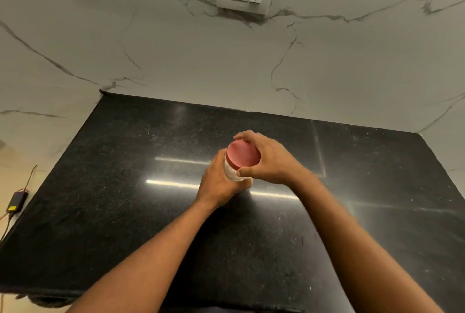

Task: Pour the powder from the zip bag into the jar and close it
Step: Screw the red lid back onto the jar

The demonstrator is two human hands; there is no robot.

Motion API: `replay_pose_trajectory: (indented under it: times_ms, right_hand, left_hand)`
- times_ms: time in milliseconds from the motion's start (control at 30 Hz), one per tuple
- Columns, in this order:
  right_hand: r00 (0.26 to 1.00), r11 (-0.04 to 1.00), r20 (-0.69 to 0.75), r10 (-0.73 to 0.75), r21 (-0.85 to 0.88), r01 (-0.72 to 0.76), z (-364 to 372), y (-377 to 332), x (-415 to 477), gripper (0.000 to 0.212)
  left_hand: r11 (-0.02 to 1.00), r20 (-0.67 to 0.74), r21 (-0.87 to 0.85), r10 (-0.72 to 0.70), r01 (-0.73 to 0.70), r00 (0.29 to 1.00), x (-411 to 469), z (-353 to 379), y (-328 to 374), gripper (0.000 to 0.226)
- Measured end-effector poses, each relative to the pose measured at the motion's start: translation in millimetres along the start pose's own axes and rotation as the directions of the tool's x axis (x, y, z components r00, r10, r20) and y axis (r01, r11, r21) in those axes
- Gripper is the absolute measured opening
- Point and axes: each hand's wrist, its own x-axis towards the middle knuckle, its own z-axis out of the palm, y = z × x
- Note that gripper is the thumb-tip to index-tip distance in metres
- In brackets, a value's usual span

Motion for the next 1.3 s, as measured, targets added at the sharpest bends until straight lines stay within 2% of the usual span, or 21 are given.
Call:
replay_pose_trajectory:
  times_ms: [133,367,500,567,633,700,767,800,867,933,1067,1133,1200,1300]
  right_hand:
    - [0.968,0.963,0.252,-0.019,-0.257,0.086,-18,-15,24,0.083]
    - [0.914,0.883,0.381,-0.138,-0.37,0.288,-22,-26,30,0.077]
    - [0.936,0.886,0.342,-0.087,-0.402,0.23,-27,-26,34,0.076]
    - [0.965,0.87,0.262,-0.024,-0.469,0.149,-26,-28,36,0.072]
    - [0.99,0.802,0.124,0.066,-0.597,0.022,-19,-35,38,0.076]
    - [0.993,0.727,0.064,0.095,-0.686,-0.026,-11,-38,38,0.083]
    - [0.994,0.766,0.102,0.042,-0.642,0.033,-11,-37,36,0.077]
    - [0.986,0.795,0.167,0.006,-0.598,0.096,-15,-36,34,0.076]
    - [0.952,0.818,0.304,-0.035,-0.539,0.202,-24,-37,31,0.083]
    - [0.936,0.819,0.346,-0.065,-0.518,0.248,-28,-38,29,0.085]
    - [0.916,0.799,0.376,-0.14,-0.503,0.329,-29,-37,26,0.082]
    - [0.916,0.79,0.375,-0.143,-0.514,0.334,-27,-37,26,0.083]
    - [0.931,0.783,0.348,-0.11,-0.546,0.297,-28,-36,27,0.085]
    - [0.972,0.733,0.228,-0.047,-0.654,0.189,-23,-40,34,0.076]
  left_hand:
    - [1.0,0.014,0.022,0.011,-0.012,1.0,3,-1,0,0.094]
    - [0.998,0.059,0.046,-0.038,0.035,0.998,8,-2,-2,0.097]
    - [0.999,0.078,0.045,-0.02,0.016,0.997,9,-4,-3,0.1]
    - [0.999,0.084,0.037,-0.024,0.021,0.996,9,-4,-3,0.098]
    - [0.999,0.086,0.032,-0.029,0.026,0.996,9,-4,-3,0.097]
    - [0.999,0.084,0.029,-0.028,0.026,0.996,9,-4,-3,0.096]
    - [0.999,0.089,0.029,-0.032,0.03,0.996,9,-4,-4,0.092]
    - [0.999,0.088,0.035,-0.034,0.031,0.996,10,-4,-3,0.092]
    - [0.999,0.084,0.038,-0.037,0.034,0.996,9,-4,-2,0.1]
    - [0.999,0.085,0.03,-0.035,0.033,0.996,9,-4,-3,0.108]
    - [0.999,0.084,0.049,-0.025,0.021,0.996,8,-5,-1,0.098]
    - [0.999,0.094,0.045,-0.028,0.024,0.995,9,-5,-2,0.1]
    - [0.999,0.099,0.035,-0.024,0.02,0.995,10,-5,-3,0.105]
    - [0.999,0.107,0.04,-0.017,0.012,0.994,12,-5,-5,0.096]
